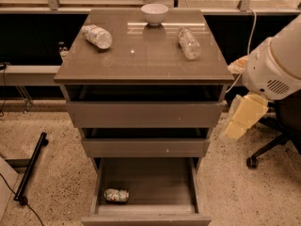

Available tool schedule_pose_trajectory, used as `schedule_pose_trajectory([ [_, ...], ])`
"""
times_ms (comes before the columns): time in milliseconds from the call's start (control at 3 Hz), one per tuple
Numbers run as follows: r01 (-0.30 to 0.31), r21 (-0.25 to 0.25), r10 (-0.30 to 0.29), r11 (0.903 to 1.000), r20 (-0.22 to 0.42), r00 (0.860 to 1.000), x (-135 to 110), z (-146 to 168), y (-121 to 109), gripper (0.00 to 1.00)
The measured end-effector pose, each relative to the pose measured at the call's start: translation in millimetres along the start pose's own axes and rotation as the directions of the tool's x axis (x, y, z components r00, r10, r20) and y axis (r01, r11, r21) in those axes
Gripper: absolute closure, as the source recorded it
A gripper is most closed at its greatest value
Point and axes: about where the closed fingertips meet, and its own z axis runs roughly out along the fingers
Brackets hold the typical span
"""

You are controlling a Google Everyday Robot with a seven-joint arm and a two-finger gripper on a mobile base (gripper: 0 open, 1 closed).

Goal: Pick 7up can from bottom drawer and place on counter

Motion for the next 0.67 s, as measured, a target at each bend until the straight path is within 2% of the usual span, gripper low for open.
schedule_pose_trajectory([
  [667, -0.075, -0.027, 0.078, 0.9968, 0.145, 0.986, 2.3, 49.0, 3.1, 0.0],
])
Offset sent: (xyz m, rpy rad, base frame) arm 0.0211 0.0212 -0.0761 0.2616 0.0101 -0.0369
